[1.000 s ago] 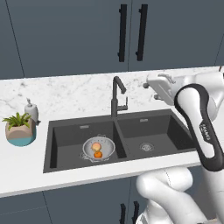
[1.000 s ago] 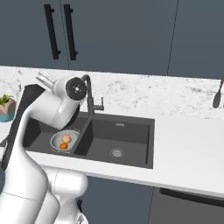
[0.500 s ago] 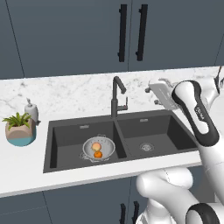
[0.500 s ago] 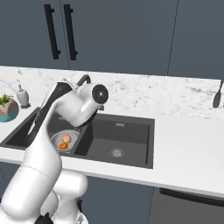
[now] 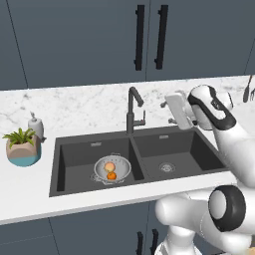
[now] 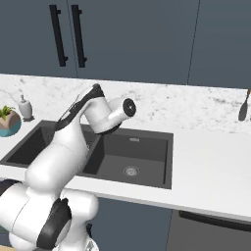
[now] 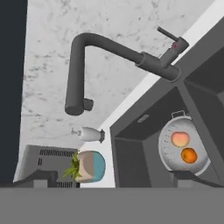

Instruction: Put the colander in the sink, put the tangerine, peach in the colander, and turn on the sink faucet and pour water over the colander.

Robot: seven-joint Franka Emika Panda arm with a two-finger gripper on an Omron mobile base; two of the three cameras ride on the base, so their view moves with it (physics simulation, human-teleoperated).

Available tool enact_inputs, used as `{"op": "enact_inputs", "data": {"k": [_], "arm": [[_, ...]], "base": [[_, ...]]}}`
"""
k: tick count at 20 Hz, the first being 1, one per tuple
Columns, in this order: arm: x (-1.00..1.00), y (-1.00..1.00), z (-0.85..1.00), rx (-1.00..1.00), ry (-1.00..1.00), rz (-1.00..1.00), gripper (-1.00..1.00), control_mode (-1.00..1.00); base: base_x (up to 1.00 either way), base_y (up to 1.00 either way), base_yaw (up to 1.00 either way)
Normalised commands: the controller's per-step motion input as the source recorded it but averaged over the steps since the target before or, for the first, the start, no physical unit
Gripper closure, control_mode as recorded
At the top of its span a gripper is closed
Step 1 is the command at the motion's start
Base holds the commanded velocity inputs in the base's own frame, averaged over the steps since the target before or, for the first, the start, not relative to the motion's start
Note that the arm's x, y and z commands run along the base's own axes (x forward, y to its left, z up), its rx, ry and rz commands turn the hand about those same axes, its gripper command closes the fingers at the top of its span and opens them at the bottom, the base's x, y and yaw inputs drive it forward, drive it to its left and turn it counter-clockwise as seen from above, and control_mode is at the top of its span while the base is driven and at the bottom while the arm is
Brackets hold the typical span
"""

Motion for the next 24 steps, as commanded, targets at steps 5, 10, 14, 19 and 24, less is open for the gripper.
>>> {"op": "enact_inputs", "data": {"k": [5, 10, 14, 19, 24], "arm": [[0.68, 0.0, -0.39, 0.12, 0.17, 0.03, -1.0, -1.0], [0.64, 0.01, -0.37, 0.09, 0.14, 0.05, -1.0, -1.0], [0.46, 0.13, -0.26, 0.09, 0.08, 0.08, -1.0, -1.0], [0.28, 0.24, -0.15, 0.09, 0.02, 0.1, -1.0, -1.0], [0.23, 0.26, -0.07, 0.09, 0.0, 0.11, -1.0, -1.0]], "base": [[0.0, 0.0, 0.0], [0.0, 0.0, 0.0], [0.0, 0.0, 0.0], [0.0, 0.0, 0.0], [0.0, 0.0, 0.0]]}}
